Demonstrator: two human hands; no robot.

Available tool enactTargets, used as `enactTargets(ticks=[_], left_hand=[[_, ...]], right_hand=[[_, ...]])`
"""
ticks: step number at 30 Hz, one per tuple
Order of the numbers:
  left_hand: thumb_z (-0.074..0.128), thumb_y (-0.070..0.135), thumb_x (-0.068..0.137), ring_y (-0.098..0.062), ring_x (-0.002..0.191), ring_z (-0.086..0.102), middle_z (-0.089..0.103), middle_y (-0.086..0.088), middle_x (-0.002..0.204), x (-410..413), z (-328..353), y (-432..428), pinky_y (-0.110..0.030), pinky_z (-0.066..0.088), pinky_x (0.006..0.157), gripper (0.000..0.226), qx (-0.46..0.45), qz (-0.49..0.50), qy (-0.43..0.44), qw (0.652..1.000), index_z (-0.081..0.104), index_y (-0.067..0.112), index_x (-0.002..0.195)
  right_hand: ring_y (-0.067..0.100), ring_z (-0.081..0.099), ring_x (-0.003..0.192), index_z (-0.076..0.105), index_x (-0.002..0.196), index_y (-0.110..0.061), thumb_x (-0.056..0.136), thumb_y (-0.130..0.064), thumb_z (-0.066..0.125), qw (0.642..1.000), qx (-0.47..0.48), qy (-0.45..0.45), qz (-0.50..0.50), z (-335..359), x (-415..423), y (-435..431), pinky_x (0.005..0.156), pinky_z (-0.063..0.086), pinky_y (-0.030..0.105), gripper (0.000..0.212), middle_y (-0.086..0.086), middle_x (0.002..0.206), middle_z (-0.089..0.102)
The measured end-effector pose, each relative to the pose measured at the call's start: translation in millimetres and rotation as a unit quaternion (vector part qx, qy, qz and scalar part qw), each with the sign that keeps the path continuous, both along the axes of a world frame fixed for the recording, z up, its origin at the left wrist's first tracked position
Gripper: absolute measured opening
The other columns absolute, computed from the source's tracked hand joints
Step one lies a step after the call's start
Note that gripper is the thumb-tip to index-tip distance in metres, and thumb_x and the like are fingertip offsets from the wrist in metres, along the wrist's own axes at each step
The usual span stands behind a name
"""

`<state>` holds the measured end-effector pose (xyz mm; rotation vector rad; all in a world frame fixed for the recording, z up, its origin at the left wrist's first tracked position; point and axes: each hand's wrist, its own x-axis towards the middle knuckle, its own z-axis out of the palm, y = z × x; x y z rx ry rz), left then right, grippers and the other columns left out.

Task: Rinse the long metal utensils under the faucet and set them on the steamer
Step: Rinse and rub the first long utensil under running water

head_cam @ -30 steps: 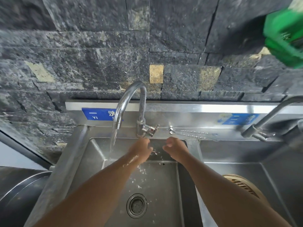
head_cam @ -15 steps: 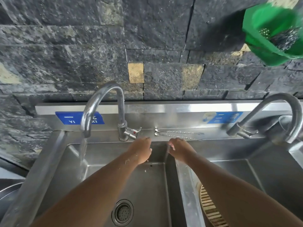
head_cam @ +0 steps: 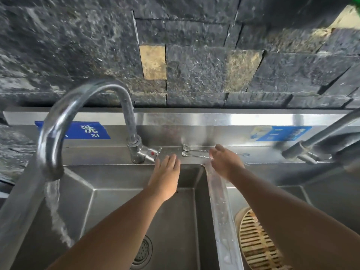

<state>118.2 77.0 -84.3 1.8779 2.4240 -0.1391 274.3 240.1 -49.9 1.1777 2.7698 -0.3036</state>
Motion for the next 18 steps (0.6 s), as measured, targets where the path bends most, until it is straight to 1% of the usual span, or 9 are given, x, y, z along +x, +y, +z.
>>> enactTargets(ticks=[3, 5, 8, 11, 13, 14, 16, 17, 18], left_hand=[[0.053, 0.003, 0.084, -0.035, 0.145, 0.019, 0.021, -0.017, 0.159, 1, -11, 0, -0.048, 0.016, 0.119, 0.071, 0.02, 0.009, -0.016, 1.0, 0.027, 0.003, 0.149], [0.047, -0.001, 0.085, -0.034, 0.148, 0.01, 0.013, -0.018, 0.161, 5, -17, -1, -0.045, 0.012, 0.121, 0.072, 0.03, 0.021, -0.037, 0.999, 0.02, 0.003, 0.152], [0.044, 0.001, 0.086, -0.035, 0.15, 0.0, 0.003, -0.018, 0.163, 10, -24, -3, -0.042, 0.008, 0.122, 0.075, 0.033, 0.031, -0.044, 0.998, 0.011, 0.002, 0.154], [0.047, 0.006, 0.088, -0.036, 0.149, -0.004, -0.001, -0.018, 0.163, 10, -26, -5, -0.043, 0.007, 0.122, 0.077, 0.033, 0.029, -0.047, 0.998, 0.008, 0.003, 0.154], [0.048, 0.007, 0.088, -0.035, 0.15, -0.004, -0.002, -0.017, 0.163, 8, -27, -6, -0.042, 0.008, 0.122, 0.078, 0.031, 0.025, -0.052, 0.998, 0.007, 0.004, 0.154], [0.048, 0.007, 0.088, -0.035, 0.15, -0.004, -0.002, -0.017, 0.163, 8, -26, -6, -0.042, 0.008, 0.122, 0.078, 0.028, 0.024, -0.053, 0.998, 0.007, 0.004, 0.155], [0.047, 0.006, 0.089, -0.034, 0.15, -0.005, -0.003, -0.016, 0.163, 7, -24, -5, -0.042, 0.01, 0.122, 0.078, 0.023, 0.027, -0.055, 0.998, 0.006, 0.004, 0.155], [0.048, 0.005, 0.089, -0.034, 0.15, -0.003, -0.002, -0.015, 0.163, 7, -23, -3, -0.041, 0.012, 0.122, 0.077, 0.018, 0.03, -0.059, 0.998, 0.007, 0.004, 0.154], [0.048, 0.005, 0.09, -0.035, 0.15, -0.001, 0.0, -0.015, 0.163, 8, -20, -1, -0.041, 0.014, 0.122, 0.076, 0.011, 0.034, -0.057, 0.998, 0.008, 0.003, 0.154]], right_hand=[[0.037, 0.065, 0.095, 0.055, 0.111, -0.011, 0.09, -0.004, 0.051, 0.999, 0.03, -0.019, 0.02, -8, -2, 2, 0.07, 0.048, 0.04, 0.022, 0.011, 0.112, 0.055], [0.038, 0.066, 0.089, 0.053, 0.106, -0.01, 0.087, 0.0, 0.053, 0.998, 0.039, -0.03, 0.031, -11, -3, 5, 0.064, 0.045, 0.039, 0.021, 0.01, 0.104, 0.055], [0.039, 0.068, 0.085, 0.054, 0.102, -0.01, 0.083, 0.002, 0.055, 0.996, 0.055, -0.05, 0.056, -15, -5, 12, 0.06, 0.042, 0.037, 0.023, 0.01, 0.099, 0.058], [0.039, 0.069, 0.081, 0.055, 0.101, -0.009, 0.082, 0.001, 0.059, 0.991, 0.081, -0.067, 0.084, -19, -8, 15, 0.056, 0.038, 0.036, 0.022, 0.01, 0.098, 0.06], [0.039, 0.069, 0.079, 0.056, 0.099, -0.008, 0.083, -0.001, 0.057, 0.989, 0.095, -0.066, 0.097, -21, -8, 14, 0.055, 0.038, 0.036, 0.018, 0.01, 0.097, 0.062], [0.039, 0.069, 0.079, 0.056, 0.099, -0.009, 0.085, -0.003, 0.056, 0.988, 0.099, -0.062, 0.101, -21, -8, 13, 0.055, 0.038, 0.036, 0.015, 0.01, 0.097, 0.063], [0.037, 0.069, 0.082, 0.055, 0.102, -0.011, 0.091, -0.015, 0.058, 0.987, 0.108, -0.06, 0.102, -20, -6, 8, 0.058, 0.041, 0.036, 0.011, 0.008, 0.099, 0.064], [0.036, 0.07, 0.085, 0.055, 0.103, -0.012, 0.092, -0.021, 0.058, 0.988, 0.106, -0.06, 0.098, -18, -4, 4, 0.06, 0.043, 0.036, 0.014, 0.007, 0.1, 0.064], [0.036, 0.07, 0.088, 0.056, 0.105, -0.013, 0.091, -0.021, 0.059, 0.989, 0.102, -0.054, 0.093, -16, -2, -1, 0.062, 0.044, 0.036, 0.017, 0.007, 0.1, 0.065]])
